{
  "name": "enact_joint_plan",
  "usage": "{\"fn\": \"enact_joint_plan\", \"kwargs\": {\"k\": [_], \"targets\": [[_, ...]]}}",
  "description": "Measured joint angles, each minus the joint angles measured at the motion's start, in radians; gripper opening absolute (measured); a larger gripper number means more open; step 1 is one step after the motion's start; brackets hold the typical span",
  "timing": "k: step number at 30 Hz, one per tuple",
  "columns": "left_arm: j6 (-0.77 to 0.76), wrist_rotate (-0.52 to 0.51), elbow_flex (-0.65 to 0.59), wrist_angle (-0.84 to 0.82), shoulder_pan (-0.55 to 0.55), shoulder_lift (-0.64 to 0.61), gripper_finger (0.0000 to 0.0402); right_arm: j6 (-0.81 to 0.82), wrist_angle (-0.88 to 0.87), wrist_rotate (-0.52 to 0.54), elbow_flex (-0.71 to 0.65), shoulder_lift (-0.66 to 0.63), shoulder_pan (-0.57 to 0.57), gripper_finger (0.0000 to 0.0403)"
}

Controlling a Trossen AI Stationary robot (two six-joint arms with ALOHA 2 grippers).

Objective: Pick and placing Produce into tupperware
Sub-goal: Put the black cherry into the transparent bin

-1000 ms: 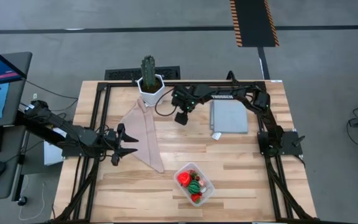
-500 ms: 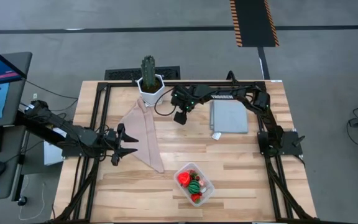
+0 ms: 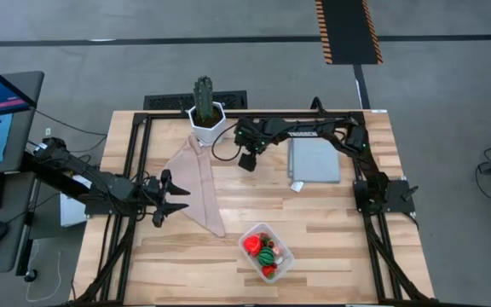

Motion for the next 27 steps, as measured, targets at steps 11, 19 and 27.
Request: {"fn": "enact_joint_plan", "kwargs": {"k": [11, 19, 27], "targets": [[-0.012, 0.0, 0.0, -0.017, 0.0, 0.0, 0.0195, -0.005, 0.004, 0.022, 0.001, -0.002, 0.005, 0.0291], [-0.014, 0.0, 0.0, -0.021, 0.0, 0.0, 0.0195, -0.001, 0.007, 0.064, 0.002, 0.01, 0.021, 0.0286], [-0.018, 0.006, 0.0, -0.021, 0.0, 0.0, 0.0195, 0.0, -0.001, 0.102, 0.001, 0.01, 0.028, 0.0285]]}}
